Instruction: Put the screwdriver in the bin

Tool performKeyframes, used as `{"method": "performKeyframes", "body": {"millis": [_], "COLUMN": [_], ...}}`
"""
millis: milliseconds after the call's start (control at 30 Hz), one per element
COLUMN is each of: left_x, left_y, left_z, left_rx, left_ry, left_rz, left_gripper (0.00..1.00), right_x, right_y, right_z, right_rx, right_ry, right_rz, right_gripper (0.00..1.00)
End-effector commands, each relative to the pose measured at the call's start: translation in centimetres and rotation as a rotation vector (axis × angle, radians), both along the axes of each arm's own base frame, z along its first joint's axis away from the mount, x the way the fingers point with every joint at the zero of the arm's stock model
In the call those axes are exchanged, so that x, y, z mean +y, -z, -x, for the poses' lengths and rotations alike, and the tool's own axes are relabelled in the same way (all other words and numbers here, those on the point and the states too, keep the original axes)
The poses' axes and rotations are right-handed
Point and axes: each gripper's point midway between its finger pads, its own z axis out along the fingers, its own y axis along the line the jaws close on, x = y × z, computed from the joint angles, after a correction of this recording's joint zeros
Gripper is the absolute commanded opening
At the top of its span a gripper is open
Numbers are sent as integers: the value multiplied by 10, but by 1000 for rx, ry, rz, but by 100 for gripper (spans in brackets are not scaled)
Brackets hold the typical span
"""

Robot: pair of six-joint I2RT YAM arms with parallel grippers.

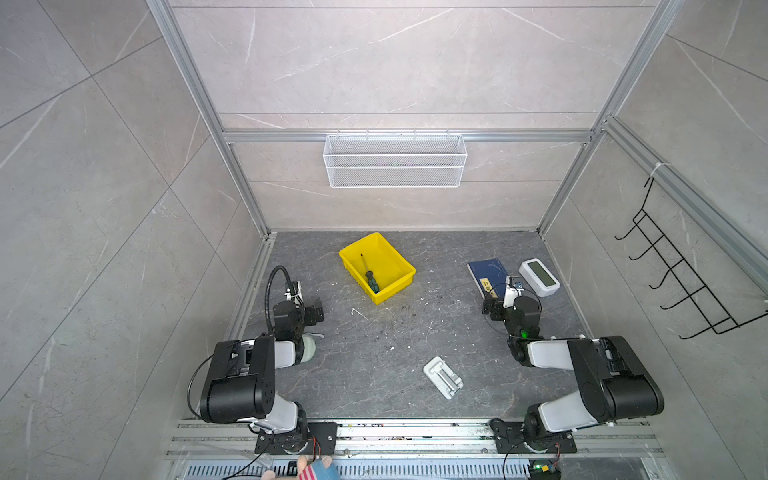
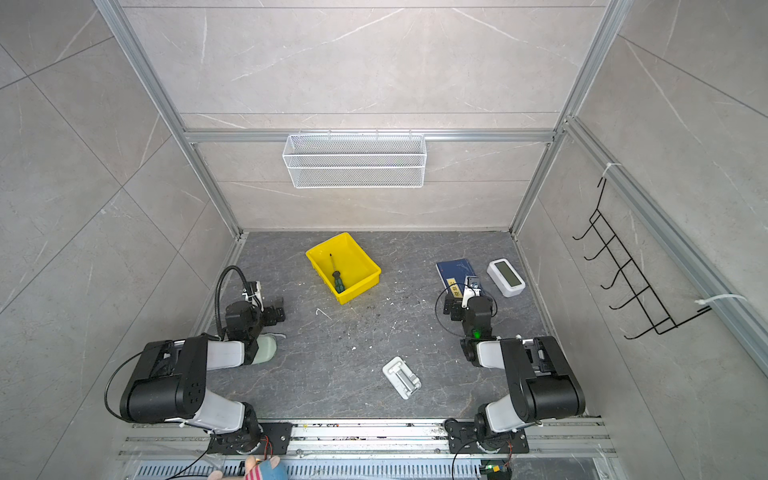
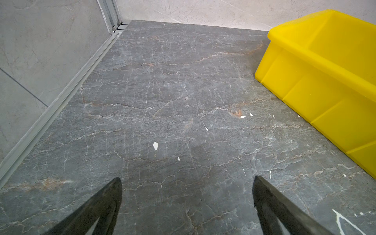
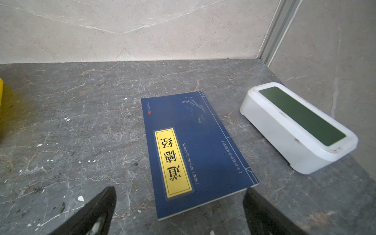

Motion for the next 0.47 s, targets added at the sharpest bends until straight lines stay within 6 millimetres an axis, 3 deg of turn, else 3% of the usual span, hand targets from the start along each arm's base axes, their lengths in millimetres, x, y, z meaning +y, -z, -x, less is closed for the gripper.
{"method": "performKeyframes", "body": {"millis": [0, 433], "left_x": [0, 0], "left_y": [-13, -14], "left_z": [-6, -7], "left_rx": [-45, -47], "left_ry": [2, 1], "left_rz": [5, 5], "left_gripper": [100, 100], "right_x": [2, 2], "right_y": [-2, -1], "right_z": [0, -1], "right_rx": [-13, -10], "right_ry": [-8, -7], "right_rz": [0, 1], "right_gripper": [99, 99]}}
